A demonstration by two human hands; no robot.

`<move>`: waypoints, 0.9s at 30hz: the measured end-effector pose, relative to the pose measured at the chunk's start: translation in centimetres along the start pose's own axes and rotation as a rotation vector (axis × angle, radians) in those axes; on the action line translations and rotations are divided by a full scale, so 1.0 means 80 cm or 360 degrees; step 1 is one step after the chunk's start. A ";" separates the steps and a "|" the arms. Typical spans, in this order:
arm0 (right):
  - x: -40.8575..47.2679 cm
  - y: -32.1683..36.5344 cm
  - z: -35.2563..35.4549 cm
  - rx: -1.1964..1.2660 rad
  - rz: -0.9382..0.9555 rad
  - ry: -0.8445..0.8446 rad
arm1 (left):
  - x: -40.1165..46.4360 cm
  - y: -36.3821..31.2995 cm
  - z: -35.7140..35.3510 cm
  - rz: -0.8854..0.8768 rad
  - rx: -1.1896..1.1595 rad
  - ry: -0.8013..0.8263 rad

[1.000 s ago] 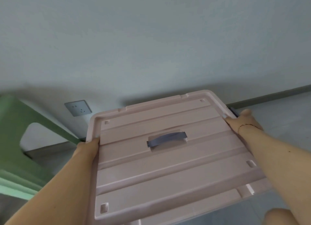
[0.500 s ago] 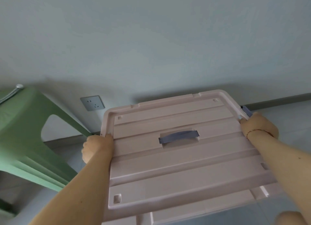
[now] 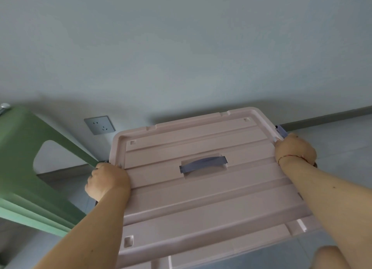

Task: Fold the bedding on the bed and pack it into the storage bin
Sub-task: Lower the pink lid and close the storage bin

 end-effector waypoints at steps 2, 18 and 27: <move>0.001 0.002 0.001 -0.0028 0.0014 -0.0016 | -0.001 -0.002 0.001 -0.0002 0.0012 -0.0005; 0.002 0.007 0.007 -0.0054 0.0096 -0.0070 | 0.000 0.004 0.003 0.0000 -0.0087 0.0042; 0.004 0.006 0.006 -0.0049 0.0082 -0.0061 | -0.010 0.013 -0.004 0.0110 -0.0242 0.0187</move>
Point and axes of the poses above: each hand's wrist, its own x-axis towards the middle knuckle, its own z-axis out of the back of the hand, y = z × x, the point moved 10 cm from there along x, towards the middle knuckle, and after that the axes turned 5 degrees about -y, right-handed, at the moved point
